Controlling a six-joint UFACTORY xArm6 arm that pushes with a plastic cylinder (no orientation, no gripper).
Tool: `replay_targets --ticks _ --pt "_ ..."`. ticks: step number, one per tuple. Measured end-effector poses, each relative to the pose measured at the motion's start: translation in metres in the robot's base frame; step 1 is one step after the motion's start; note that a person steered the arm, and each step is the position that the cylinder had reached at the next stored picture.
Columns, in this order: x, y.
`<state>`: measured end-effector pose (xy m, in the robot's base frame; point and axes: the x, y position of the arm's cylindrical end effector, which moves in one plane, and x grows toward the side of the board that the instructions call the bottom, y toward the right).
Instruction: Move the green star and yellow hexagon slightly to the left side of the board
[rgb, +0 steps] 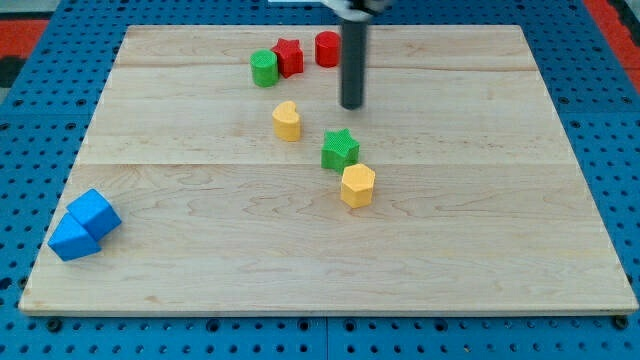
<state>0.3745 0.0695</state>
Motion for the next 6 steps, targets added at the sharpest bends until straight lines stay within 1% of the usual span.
replay_targets --ticks 1,2,4,5,6 --pt "0.09 0.05" --pt "0.142 0.002" --pt "0.044 -0.023" --pt "0.021 -0.08" --pt "0.025 -0.112"
